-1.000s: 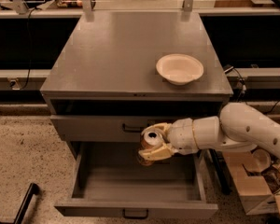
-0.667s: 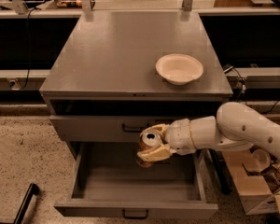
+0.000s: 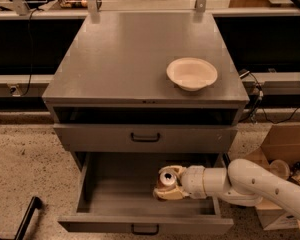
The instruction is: Place orange can into middle drawer
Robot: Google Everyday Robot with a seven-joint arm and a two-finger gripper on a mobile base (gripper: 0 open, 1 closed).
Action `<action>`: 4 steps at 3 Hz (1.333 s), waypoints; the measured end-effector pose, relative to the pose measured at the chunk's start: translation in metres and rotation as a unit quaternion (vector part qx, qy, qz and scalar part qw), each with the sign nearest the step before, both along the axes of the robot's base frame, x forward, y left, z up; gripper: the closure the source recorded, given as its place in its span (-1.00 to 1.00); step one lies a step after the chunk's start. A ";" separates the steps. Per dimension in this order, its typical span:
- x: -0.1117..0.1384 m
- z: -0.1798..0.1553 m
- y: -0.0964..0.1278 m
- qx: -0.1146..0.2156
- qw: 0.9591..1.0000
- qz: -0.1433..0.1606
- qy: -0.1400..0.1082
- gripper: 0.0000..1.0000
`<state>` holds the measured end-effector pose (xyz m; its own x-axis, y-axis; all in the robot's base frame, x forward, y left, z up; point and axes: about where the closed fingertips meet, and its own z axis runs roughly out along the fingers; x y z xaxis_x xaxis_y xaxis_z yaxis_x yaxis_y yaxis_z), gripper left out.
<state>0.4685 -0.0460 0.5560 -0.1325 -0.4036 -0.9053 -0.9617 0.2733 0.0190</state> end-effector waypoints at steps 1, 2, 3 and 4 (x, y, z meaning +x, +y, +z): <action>0.006 -0.036 -0.002 -0.014 1.000 -0.015 0.000 1.00; 0.022 -0.060 0.002 -0.030 0.999 -0.019 0.006 1.00; 0.034 -0.089 0.004 -0.029 0.999 -0.025 0.018 1.00; 0.035 -0.117 0.005 -0.032 0.998 -0.031 0.043 0.71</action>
Offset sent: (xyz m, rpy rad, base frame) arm 0.0444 0.0082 -0.0885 -0.1059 0.0275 -0.0453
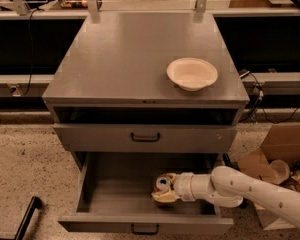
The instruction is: Place orange can into middle drawer
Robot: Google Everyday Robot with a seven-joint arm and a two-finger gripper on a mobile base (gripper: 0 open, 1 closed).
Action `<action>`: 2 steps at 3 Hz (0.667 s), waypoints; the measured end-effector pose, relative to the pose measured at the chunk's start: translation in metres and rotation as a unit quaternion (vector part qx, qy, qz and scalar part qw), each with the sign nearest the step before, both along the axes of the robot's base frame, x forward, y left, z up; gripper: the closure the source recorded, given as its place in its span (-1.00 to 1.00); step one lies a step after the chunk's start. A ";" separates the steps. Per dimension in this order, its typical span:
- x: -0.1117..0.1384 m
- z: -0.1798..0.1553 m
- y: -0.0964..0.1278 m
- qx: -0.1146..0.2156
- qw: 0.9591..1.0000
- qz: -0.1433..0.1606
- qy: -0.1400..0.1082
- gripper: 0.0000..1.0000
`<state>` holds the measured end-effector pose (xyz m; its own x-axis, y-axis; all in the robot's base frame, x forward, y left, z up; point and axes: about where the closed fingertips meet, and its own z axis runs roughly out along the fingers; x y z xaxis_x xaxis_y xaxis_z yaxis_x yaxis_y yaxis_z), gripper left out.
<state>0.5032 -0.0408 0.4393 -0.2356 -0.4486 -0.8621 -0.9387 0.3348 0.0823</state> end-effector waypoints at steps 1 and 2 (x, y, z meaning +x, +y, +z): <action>-0.003 -0.019 0.004 -0.020 1.000 -0.002 0.011 0.29; -0.004 -0.022 0.005 -0.022 1.000 -0.002 0.012 -0.17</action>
Offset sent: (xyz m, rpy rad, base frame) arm -0.0031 0.0033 -0.0173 -0.0357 0.0192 -0.0028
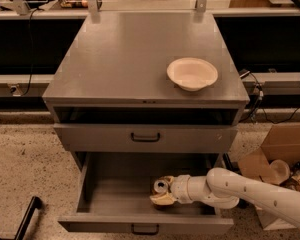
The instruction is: Place orange can into middle drawer
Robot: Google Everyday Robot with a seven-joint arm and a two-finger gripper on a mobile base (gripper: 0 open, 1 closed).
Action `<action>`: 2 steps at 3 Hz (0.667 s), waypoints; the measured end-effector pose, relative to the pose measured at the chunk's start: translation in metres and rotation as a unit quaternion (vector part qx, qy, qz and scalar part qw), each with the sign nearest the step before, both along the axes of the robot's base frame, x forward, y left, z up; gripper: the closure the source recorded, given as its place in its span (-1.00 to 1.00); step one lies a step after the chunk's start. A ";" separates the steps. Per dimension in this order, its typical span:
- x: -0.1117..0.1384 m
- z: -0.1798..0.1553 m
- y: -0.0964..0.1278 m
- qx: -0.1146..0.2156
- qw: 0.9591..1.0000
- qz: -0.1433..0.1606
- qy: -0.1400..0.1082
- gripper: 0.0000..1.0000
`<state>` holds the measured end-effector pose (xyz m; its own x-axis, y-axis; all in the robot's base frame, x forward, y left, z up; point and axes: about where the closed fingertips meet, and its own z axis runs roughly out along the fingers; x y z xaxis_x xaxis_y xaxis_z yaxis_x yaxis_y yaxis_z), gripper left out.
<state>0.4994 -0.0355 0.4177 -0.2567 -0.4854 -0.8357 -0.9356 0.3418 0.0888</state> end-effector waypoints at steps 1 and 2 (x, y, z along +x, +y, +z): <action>-0.001 0.000 0.002 0.001 1.000 0.001 0.001 -0.64; -0.001 0.006 0.002 0.027 1.000 0.001 -0.009 -1.00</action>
Offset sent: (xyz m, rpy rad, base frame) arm -0.0004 -0.0018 0.0180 0.1330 -0.0504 -0.0066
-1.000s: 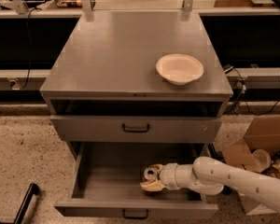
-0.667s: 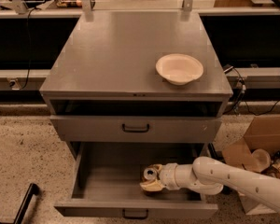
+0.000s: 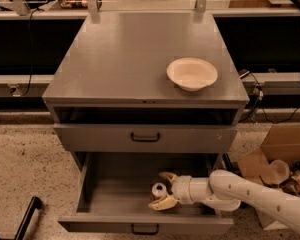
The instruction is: Place orange can into middle drawer
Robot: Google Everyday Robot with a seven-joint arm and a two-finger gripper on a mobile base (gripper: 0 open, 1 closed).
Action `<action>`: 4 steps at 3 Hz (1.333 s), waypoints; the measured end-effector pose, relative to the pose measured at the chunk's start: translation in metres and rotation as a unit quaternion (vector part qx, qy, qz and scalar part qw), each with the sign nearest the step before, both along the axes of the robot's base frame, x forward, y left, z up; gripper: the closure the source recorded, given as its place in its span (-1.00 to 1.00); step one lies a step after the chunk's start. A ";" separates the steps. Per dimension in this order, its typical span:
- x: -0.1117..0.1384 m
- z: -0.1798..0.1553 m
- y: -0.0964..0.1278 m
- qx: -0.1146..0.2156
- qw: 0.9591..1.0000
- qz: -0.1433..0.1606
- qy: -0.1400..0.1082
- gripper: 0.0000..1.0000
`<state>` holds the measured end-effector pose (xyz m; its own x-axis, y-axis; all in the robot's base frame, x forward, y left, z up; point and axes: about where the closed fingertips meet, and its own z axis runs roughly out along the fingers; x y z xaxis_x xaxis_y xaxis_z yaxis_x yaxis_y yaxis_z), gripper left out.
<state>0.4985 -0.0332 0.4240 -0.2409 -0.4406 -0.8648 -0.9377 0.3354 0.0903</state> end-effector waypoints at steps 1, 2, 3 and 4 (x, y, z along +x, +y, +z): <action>0.000 0.016 -0.002 0.038 0.999 0.009 -0.017 -1.00; -0.008 0.052 -0.018 0.101 0.994 0.012 -0.043 -1.00; -0.028 0.093 -0.056 0.162 0.986 -0.032 -0.040 -1.00; -0.028 0.093 -0.056 0.162 0.986 -0.032 -0.040 -1.00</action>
Offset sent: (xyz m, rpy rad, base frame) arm -0.0281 -0.0635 0.1089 0.3929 -0.1615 0.0180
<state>0.4707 -0.0890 0.5174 -0.1845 -0.1250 -0.9748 -0.9238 0.3605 0.1286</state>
